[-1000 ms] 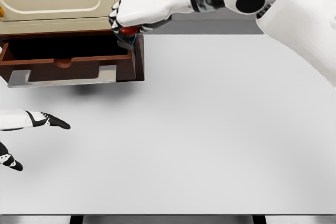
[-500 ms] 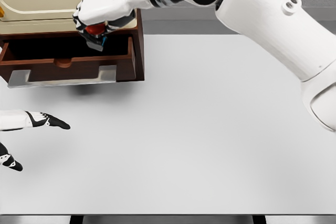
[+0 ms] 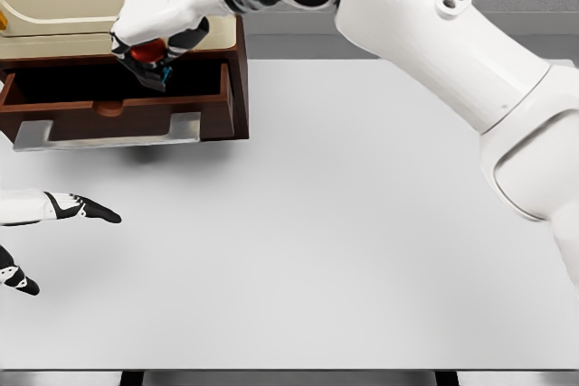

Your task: Open the cabinet drawer with left arm, and place a switch into the drawer with right arm

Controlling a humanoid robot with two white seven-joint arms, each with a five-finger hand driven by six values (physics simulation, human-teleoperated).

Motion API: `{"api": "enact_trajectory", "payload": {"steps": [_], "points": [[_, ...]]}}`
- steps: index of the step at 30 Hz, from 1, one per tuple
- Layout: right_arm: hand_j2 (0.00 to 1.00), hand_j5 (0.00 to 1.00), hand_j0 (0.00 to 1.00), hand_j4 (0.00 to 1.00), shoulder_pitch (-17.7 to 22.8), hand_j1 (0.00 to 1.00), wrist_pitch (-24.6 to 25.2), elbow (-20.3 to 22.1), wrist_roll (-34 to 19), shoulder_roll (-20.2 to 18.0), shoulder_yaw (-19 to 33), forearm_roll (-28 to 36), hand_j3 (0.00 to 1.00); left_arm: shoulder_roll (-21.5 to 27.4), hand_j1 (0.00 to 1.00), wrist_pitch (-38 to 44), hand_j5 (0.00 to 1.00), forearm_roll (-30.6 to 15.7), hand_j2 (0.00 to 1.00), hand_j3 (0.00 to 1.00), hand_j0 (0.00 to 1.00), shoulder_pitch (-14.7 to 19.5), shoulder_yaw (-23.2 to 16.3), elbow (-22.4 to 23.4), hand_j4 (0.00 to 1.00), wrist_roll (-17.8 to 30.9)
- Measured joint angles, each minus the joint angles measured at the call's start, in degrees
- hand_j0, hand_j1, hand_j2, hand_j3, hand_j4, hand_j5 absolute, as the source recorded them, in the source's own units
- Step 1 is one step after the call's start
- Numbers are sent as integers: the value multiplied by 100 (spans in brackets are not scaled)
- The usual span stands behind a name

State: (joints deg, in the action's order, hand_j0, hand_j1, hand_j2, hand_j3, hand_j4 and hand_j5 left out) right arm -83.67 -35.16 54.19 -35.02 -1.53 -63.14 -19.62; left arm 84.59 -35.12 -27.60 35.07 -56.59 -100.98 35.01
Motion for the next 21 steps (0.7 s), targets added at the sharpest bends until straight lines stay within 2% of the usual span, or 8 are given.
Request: {"api": "enact_trajectory", "payload": {"steps": [1, 7, 11, 15, 19, 21], "points": [[100, 100, 100, 100, 0, 100, 0, -26, 0, 27, 10, -78, 100, 0, 100, 0, 100, 1, 100, 100, 100, 0, 0, 1, 100, 0], [100, 100, 100, 100, -26, 100, 0, -42, 0, 85, 61, -299, 100, 0, 100, 0, 100, 0, 100, 100, 100, 0, 0, 1, 100, 0], [100, 100, 100, 100, 61, 100, -2, 314, -1, -72, 159, -292, 100, 3, 100, 0, 100, 2, 100, 100, 100, 1, -1, 1, 100, 0], [100, 100, 100, 100, 448, 100, -1, 1012, -1, -880, 437, -163, 100, 8, 100, 0, 100, -60, 100, 100, 100, 9, 16, 0, 100, 0], [100, 100, 100, 100, 1054, 100, -4, 2062, -1, -2203, 520, -70, 100, -60, 100, -3, 100, -191, 100, 100, 100, 71, 36, -3, 100, 0], [100, 100, 100, 100, 1546, 100, -6, 2374, -2, -2832, 567, -16, 100, -193, 100, -6, 100, -339, 100, 100, 100, 182, 45, -6, 100, 1]]}}
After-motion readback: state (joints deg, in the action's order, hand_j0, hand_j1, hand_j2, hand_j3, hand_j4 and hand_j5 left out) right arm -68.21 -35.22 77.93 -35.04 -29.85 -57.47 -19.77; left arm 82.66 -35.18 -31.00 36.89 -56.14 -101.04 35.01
